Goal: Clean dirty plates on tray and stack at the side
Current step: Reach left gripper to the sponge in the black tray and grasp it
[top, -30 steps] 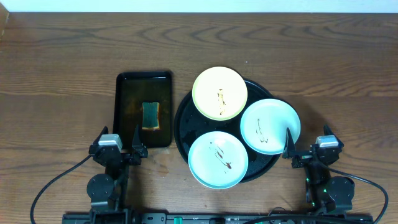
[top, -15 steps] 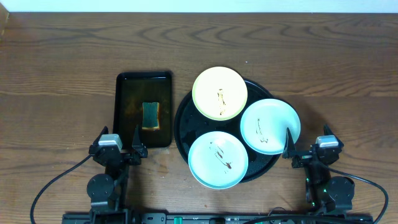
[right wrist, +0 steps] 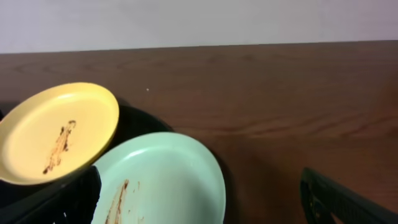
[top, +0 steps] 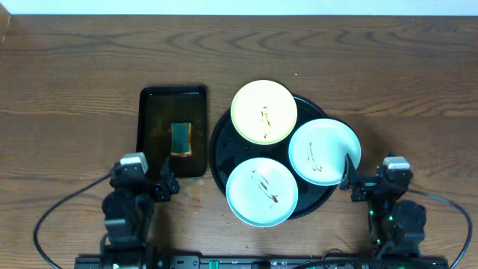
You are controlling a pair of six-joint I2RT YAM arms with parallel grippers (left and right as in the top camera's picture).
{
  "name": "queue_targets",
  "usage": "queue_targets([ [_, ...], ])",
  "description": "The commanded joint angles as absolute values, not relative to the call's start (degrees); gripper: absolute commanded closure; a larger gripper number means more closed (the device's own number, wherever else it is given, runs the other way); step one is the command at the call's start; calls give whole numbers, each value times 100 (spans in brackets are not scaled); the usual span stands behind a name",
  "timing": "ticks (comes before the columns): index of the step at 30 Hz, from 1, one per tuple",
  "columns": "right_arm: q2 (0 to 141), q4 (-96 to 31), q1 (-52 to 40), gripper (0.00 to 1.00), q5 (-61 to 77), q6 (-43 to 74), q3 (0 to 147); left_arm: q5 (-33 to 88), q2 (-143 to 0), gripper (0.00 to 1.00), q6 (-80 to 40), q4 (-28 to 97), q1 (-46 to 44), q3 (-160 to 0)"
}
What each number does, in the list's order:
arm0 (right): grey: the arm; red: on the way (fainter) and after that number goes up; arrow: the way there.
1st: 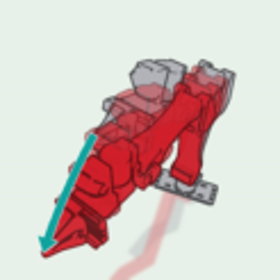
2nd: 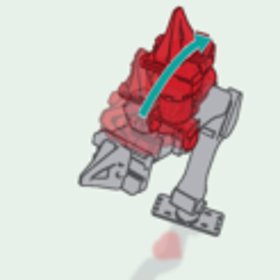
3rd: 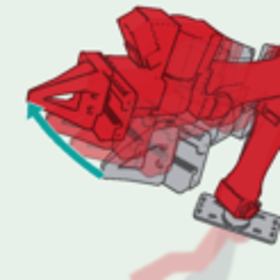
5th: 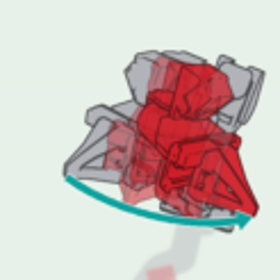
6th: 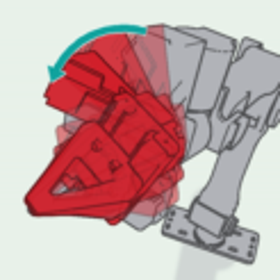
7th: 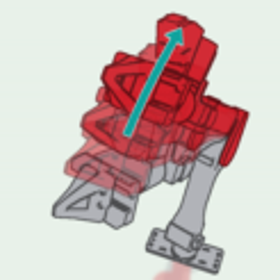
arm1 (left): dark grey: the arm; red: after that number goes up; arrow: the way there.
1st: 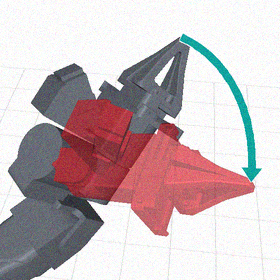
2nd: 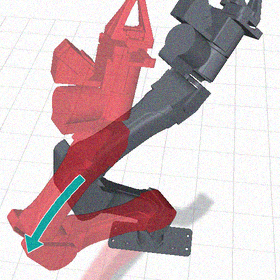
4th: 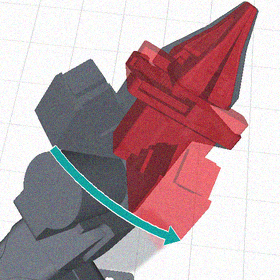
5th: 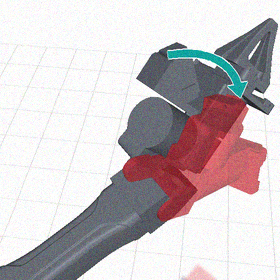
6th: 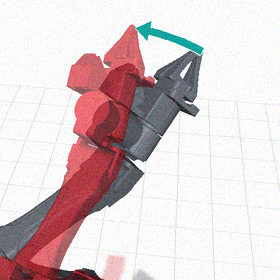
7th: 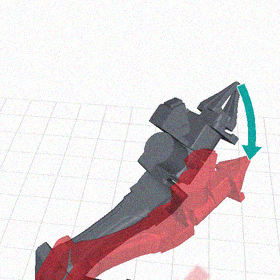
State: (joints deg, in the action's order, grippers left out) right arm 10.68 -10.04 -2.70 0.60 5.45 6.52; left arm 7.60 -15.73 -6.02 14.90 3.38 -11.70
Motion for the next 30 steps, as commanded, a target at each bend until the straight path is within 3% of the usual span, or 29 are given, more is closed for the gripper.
queue_targets([
  [1,1975,-1367,-231,1,-19,864,1535,836,-2596,10,-650,1933,368,-2311],
  [9,4622,-3046,-231,1,322,915,3802,838,-4759,10,-650,3822,368,-4584],
  [14,5662,-3771,-233,1,438,919,4709,825,-5369,10,-628,4978,368,-5284],
  [22,5841,-3688,-233,1,497,919,4762,1013,-5699,10,-917,4318,368,-5304],
  [30,5841,-3691,-233,1,497,919,4762,672,-7129,19,-692,4066,84,-6276],
])
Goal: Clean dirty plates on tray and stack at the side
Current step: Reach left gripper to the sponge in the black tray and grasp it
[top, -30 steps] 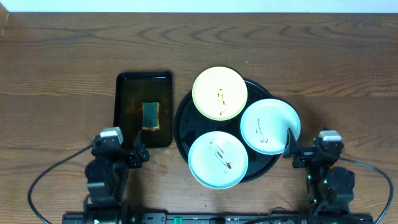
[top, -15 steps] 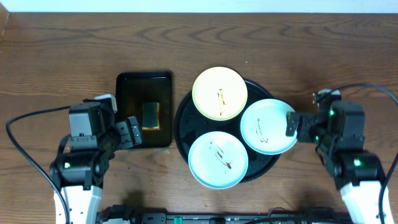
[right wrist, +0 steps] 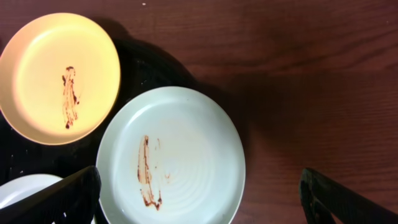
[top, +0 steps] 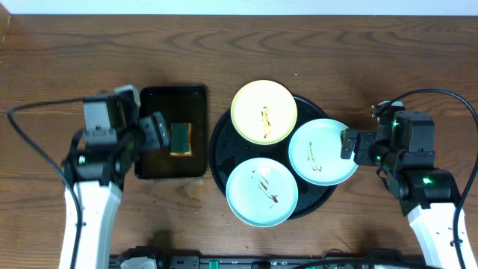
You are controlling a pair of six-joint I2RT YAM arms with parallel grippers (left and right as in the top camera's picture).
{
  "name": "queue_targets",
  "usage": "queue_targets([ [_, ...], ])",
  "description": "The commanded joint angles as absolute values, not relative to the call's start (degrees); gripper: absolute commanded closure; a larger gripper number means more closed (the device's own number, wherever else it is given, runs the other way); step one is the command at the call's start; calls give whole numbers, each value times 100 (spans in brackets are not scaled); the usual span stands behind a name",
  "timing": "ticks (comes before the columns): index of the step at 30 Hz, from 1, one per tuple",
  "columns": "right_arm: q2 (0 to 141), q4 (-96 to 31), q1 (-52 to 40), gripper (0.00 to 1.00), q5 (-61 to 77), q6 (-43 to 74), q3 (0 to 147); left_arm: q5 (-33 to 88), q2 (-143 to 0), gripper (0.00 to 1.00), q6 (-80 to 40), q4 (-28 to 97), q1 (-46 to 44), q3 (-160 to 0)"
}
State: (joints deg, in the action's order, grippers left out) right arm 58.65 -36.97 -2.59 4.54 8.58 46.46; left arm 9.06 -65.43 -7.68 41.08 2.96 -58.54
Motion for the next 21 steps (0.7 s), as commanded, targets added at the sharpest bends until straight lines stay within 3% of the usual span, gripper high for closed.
queue_targets([
  [1,5841,-3691,-233,1,497,919,4762,482,-7295,19,-694,4016,3,-6302],
  [11,5841,-3706,-233,1,497,919,4762,318,-9255,19,-788,3780,-646,-6302],
  [21,5841,-3704,-233,1,497,919,4762,342,-10162,30,-781,3780,-674,-6300],
])
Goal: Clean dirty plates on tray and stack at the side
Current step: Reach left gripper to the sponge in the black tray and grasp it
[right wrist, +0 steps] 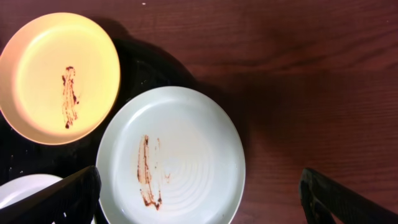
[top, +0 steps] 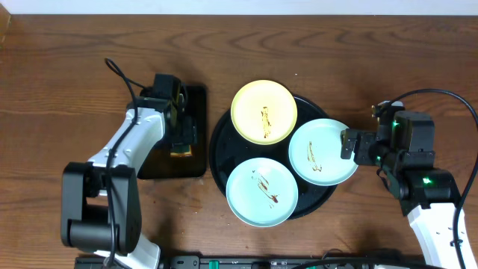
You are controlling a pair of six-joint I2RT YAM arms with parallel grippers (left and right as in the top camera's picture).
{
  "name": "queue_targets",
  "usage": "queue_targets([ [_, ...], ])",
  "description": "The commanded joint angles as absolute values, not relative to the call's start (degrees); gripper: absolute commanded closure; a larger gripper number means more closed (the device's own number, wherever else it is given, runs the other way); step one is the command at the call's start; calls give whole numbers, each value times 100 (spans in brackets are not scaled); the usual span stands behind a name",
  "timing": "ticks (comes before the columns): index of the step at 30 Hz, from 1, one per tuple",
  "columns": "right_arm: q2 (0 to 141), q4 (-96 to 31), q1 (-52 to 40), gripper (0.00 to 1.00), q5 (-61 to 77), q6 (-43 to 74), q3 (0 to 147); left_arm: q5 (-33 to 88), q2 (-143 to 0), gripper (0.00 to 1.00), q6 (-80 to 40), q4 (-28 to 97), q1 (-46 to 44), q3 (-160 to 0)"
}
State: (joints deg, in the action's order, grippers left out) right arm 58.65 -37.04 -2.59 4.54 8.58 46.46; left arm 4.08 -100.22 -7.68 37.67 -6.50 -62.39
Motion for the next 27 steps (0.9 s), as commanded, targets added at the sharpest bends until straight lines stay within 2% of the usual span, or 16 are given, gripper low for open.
queue_targets([
  [1,5841,-3706,-233,1,497,919,4762,342,-10200,31,-781,3780,-674,-6300],
  [4,5841,-3706,-233,1,497,919,4762,349,-10280,37,-784,3780,-679,-6289],
  [14,5841,-3706,-233,1,497,919,4762,357,-10280,40,-784,3699,-722,-6283],
  [19,5841,-3708,-233,1,497,919,4762,333,-10280,48,-827,3693,-777,-6283],
  [27,5841,-3712,-233,1,497,919,4762,331,-10280,51,-827,3677,-814,-6274],
])
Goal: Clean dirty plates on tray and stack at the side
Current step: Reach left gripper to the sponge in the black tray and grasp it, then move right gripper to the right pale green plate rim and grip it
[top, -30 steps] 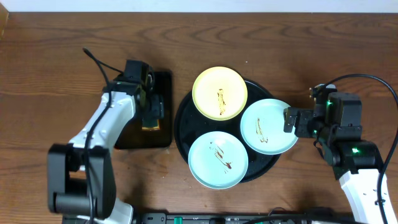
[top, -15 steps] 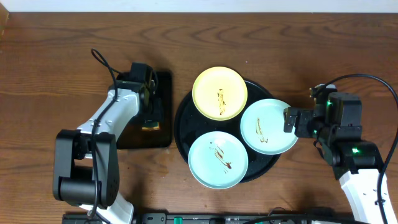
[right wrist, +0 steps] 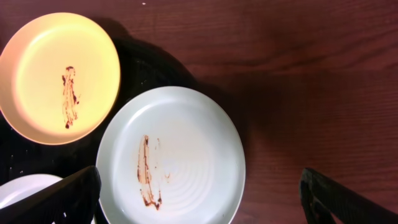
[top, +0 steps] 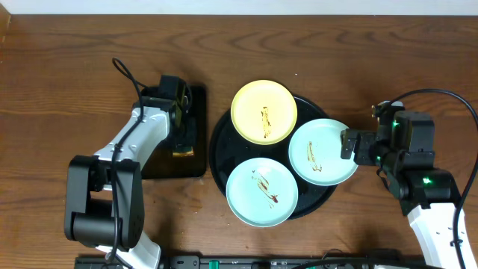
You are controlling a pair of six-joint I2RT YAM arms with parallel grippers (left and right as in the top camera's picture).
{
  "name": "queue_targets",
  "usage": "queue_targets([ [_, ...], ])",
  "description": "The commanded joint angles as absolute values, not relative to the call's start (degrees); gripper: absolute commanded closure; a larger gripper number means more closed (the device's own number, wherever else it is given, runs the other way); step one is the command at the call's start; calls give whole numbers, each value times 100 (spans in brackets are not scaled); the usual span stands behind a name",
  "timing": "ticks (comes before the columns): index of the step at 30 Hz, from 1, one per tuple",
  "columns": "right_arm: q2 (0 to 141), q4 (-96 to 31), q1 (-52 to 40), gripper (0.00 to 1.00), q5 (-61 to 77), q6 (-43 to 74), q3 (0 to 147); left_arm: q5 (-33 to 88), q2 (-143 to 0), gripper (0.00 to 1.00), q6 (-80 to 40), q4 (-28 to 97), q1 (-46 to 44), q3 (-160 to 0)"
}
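Three smeared plates lie on a round black tray (top: 218,142): a yellow plate (top: 264,111) at the back, a pale green plate (top: 323,152) at the right and a pale blue plate (top: 261,191) in front. My right gripper (right wrist: 199,208) hangs open over the pale green plate (right wrist: 171,155), one finger on each side of it; the yellow plate (right wrist: 59,78) shows up-left. My left gripper (top: 181,138) is down on the sponge (top: 181,152) in the black rectangular tray (top: 196,161). Only the sponge's yellow edge shows, and the jaws are hidden.
The rectangular sponge tray stands just left of the round tray. Bare wooden table (top: 388,67) stretches behind and to the right of the plates. Cables trail from both arms.
My left gripper has shifted slightly over the sponge, and a yellow edge of the sponge now shows below it. The right arm and the plates have not moved.
Both arms first sat low at the table's near edge. Then the left gripper hung beside the sponge tray, with the right one open above the pale green plate. Later the left gripper covered the sponge, where it still is; the right one stayed put.
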State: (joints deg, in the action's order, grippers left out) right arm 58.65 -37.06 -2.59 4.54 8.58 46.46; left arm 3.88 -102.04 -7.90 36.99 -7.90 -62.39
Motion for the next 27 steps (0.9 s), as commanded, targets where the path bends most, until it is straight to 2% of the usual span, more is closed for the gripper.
queue_targets([
  [1,5841,-3712,-233,1,497,919,4762,331,-10280,52,-827,3677,-814,-6272],
  [7,5841,-3712,-233,1,497,919,4762,287,-10283,58,-836,3586,-814,-6097],
  [9,5841,-3712,-233,1,497,919,4762,148,-10285,65,-952,3527,-819,-6025],
  [10,5841,-3712,-233,1,497,919,4762,-21,-10287,73,-1125,3522,-819,-6010],
  [14,5841,-3715,-233,1,497,919,4762,-56,-10287,91,-1164,3433,-819,-6010],
  [27,5841,-3780,-233,1,497,917,4762,-71,-10610,92,-1258,3218,-819,-5826],
])
